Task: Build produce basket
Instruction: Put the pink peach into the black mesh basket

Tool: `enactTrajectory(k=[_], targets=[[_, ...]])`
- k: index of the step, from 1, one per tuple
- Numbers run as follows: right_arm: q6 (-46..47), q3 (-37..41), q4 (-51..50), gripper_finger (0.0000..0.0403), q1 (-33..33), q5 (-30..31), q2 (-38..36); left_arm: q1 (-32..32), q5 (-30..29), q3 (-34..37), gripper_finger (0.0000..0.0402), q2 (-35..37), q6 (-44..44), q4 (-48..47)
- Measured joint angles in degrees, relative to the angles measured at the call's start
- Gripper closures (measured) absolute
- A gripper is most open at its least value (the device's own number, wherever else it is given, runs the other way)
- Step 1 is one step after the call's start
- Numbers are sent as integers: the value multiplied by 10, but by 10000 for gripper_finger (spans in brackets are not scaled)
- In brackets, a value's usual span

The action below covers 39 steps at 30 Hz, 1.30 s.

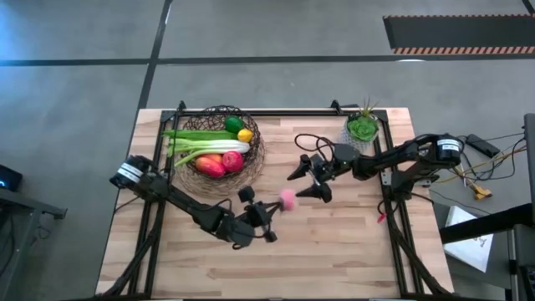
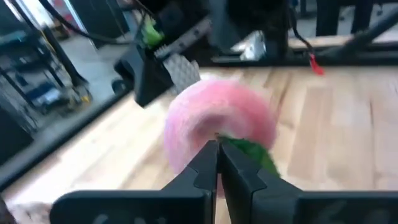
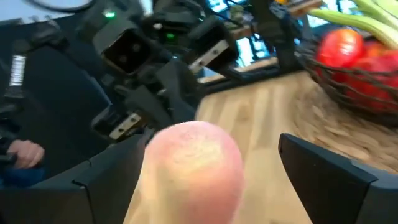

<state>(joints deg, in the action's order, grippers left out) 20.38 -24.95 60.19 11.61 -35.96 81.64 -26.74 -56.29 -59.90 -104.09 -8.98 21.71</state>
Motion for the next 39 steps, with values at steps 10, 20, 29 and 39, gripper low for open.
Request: enactTrajectory(k=[10,20,29,39], targets=[[-47,4,-210,61,32,165,-66,-9,15,-15,401,70,-30,-70],[-49,72,-235,62,-45,350,-72,35,17,-37,401,254,-23,-239],[-6,142,-98,62,-94,405,-40,178,-29,-4,401,336,-48,-345],[2,143,-84,62,-99,406,-28,399,-51,135,401,362,-157,-315]])
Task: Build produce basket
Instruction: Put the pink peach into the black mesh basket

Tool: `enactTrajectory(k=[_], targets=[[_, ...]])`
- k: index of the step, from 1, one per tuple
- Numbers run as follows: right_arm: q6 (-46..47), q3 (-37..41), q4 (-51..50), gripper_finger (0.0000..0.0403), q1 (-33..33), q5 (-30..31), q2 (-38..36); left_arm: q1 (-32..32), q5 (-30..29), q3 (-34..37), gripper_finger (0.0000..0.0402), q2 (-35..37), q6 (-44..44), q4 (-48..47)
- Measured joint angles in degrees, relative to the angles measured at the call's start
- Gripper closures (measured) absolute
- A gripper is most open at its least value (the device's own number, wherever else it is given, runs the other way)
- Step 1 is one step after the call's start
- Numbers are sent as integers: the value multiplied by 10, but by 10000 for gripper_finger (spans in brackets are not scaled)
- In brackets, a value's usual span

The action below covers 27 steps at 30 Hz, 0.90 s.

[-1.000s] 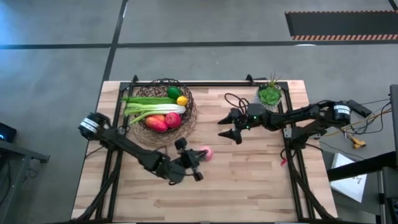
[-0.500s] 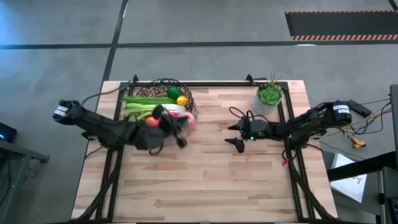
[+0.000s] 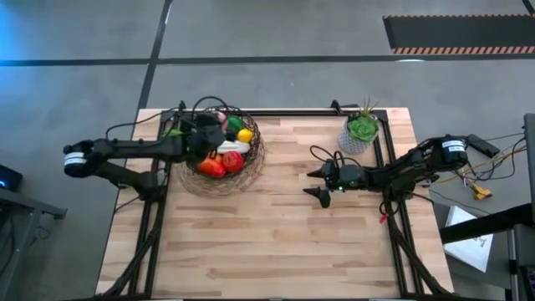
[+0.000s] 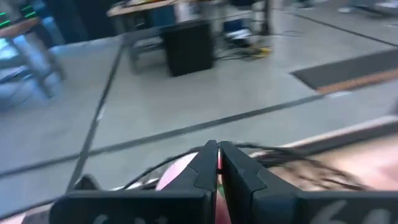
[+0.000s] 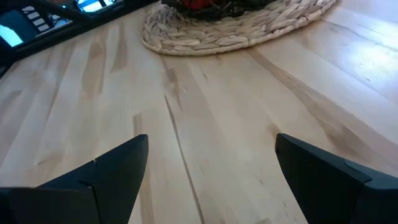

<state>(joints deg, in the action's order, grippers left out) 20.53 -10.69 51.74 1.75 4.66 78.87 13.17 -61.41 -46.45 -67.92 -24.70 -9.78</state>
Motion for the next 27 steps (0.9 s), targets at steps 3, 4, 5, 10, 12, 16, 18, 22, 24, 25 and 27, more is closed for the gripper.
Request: enactTrajectory(k=[3,4,5,10,12,16,18,22,24,25,27], targets=[[-1,-1,0,62,0,0,0,51,10,56,401,-2,-3,73],[-1,-1,0,62,0,0,0,65,20,73,401,-4,-3,103],[-1,-1,0,62,0,0,0,78,36,90,401,-4,-2,128],[-1,-1,0,62,0,0,0,120,87,157,401,-4,0,237],[-1,-1,0,62,0,0,0,129,88,170,401,-4,-1,252],[-1,-1,0,62,0,0,0,135,87,184,401,-4,-5,261],[-1,-1,0,62,0,0,0,135,87,186,401,-4,-5,262],[-1,-1,0,62,0,0,0,137,88,185,401,-4,-18,259],[-1,-1,0,62,0,0,0,143,98,185,401,-4,-19,259],[0,-1,0,62,0,0,0,147,105,185,402,-4,-20,259],[0,-1,0,62,0,0,0,155,122,185,402,-4,-20,259]])
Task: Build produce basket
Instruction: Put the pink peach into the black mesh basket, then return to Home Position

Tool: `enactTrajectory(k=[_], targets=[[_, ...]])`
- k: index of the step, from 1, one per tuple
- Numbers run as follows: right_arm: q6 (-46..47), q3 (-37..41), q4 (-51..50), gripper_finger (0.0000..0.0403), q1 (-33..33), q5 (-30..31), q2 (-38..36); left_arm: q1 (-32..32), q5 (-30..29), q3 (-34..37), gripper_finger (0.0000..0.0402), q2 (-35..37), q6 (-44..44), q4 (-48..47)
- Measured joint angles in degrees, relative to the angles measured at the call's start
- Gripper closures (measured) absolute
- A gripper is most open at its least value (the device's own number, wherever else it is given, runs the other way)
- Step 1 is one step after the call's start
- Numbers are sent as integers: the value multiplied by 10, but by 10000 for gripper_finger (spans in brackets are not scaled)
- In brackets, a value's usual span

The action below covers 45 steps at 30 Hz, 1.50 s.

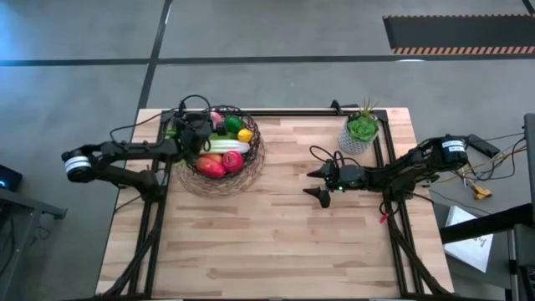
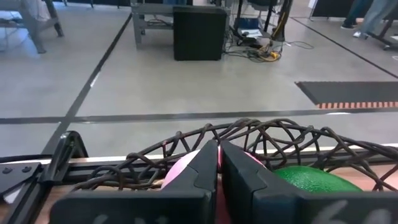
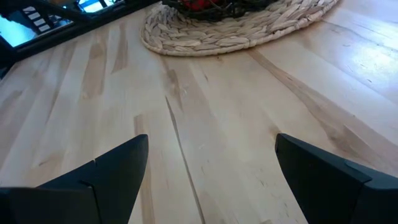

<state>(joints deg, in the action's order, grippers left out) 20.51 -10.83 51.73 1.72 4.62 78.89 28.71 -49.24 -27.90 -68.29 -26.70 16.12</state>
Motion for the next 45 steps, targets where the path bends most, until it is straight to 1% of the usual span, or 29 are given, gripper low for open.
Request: enactTrajectory(k=[4,7,13,16,18,21,25,28,32,36,40,42,45], targets=[[0,0,0,62,0,0,0,15,31,1,401,0,0,1],[0,0,-3,62,0,0,0,22,39,0,393,0,0,0],[0,0,-4,62,0,0,0,33,53,1,335,0,5,-8],[0,1,-5,62,0,0,0,33,58,-2,305,1,29,-15],[7,2,-14,62,0,0,-1,33,69,-9,290,5,50,-33],[39,3,-60,62,0,10,-8,32,99,-27,278,14,78,-82],[52,3,-138,62,0,49,-19,22,122,-51,276,38,80,-158],[52,4,-164,62,0,50,-26,3,136,-67,276,59,85,-199],[50,3,-165,62,0,46,-29,-51,138,-77,276,94,118,-203],[10,3,-135,62,-10,46,-31,-133,111,-91,276,119,130,-201],[-45,3,-60,62,-44,46,-31,-244,52,-105,276,120,174,-198],[-69,3,-24,62,-64,45,-33,-305,10,-113,276,112,185,-191],[-87,3,-1,62,-87,44,-49,-391,-59,-116,276,95,185,-172]])
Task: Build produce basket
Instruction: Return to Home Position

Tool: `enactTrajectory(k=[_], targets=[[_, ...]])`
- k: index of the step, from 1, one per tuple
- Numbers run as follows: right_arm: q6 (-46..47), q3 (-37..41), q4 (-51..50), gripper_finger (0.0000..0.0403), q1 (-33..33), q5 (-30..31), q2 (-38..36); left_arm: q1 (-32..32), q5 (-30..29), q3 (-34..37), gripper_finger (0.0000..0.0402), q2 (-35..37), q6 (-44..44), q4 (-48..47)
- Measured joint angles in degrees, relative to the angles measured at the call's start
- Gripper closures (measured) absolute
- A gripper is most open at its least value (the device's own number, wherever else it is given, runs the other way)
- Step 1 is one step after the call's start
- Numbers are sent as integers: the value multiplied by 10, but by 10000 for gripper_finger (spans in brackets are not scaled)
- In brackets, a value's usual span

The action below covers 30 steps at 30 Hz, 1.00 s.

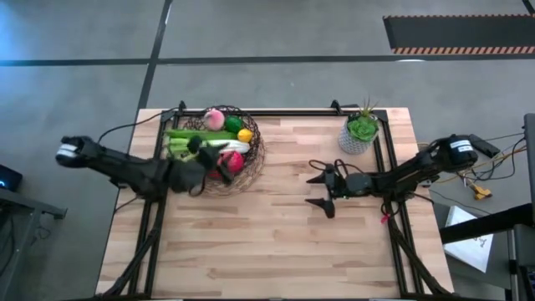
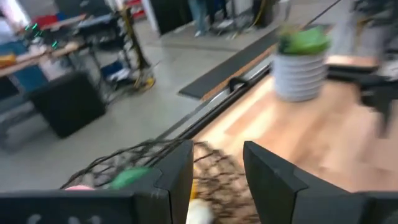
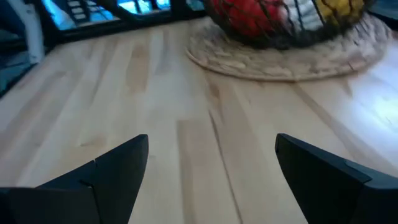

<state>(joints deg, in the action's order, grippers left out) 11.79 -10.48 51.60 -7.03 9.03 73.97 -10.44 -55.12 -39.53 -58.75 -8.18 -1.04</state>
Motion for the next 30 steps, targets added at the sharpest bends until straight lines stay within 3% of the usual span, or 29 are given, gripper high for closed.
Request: enactTrajectory(k=[5,10,14,22,26,30], targets=[[-5,1,-81,62,-9,1,-54,-108,-56,-2,276,-33,-5,58],[46,-5,-198,62,-9,21,-98,-162,-88,1,276,-85,-58,102],[76,-5,-196,62,-9,25,-111,-171,-110,2,276,-152,-105,124],[-33,3,-195,76,-9,-6,-199,-173,-112,-1,276,-245,-125,214],[-86,28,-199,109,-8,-12,-279,-175,-112,-1,276,-255,-140,215],[-80,59,-246,164,12,-61,-369,-178,-112,3,276,-245,-144,215]])
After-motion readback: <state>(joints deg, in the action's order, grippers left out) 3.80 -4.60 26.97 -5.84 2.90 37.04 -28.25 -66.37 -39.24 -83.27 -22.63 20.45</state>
